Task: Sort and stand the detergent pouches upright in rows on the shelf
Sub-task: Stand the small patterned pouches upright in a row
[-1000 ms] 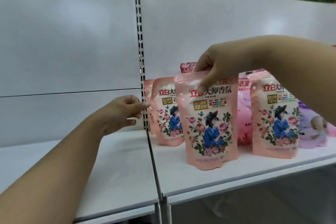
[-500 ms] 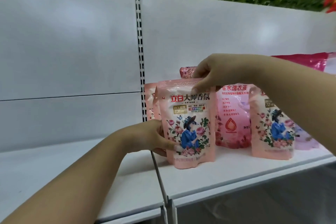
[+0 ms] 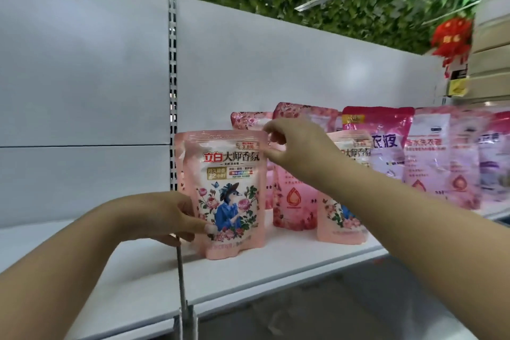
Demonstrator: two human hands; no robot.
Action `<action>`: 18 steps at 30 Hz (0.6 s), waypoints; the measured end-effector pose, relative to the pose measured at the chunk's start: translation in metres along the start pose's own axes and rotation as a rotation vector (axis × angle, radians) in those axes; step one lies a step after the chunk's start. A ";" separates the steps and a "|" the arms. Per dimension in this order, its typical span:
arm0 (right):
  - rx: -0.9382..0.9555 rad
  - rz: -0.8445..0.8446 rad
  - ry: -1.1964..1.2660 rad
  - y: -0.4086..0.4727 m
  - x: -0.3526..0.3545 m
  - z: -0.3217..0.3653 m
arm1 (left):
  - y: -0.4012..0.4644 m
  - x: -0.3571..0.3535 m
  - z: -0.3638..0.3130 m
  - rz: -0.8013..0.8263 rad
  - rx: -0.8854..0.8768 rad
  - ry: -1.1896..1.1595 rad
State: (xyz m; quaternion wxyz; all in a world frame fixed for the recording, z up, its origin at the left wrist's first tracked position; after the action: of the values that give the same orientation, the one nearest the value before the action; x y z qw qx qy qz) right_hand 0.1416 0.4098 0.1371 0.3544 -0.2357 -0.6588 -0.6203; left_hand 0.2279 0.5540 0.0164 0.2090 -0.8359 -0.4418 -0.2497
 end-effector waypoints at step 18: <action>-0.022 0.424 -0.281 -0.176 -0.052 -0.204 | -0.052 -0.166 -0.051 -0.672 0.086 0.878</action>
State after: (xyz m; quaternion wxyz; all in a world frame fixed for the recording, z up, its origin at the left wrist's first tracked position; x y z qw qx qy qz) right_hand 0.0784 0.1951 -0.0211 0.3790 -0.4563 -0.6305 -0.5006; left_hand 0.0915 0.4470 -0.0367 0.3161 -0.4572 -0.5655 -0.6094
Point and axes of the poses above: each hand's wrist, its own y-axis towards the middle knuckle, its own x-axis out of the back of the hand, z = x × y, the point moved 8 cm from there along y, towards the middle knuckle, and after that the axes turned 8 degrees about -y, right-handed, at the moved point
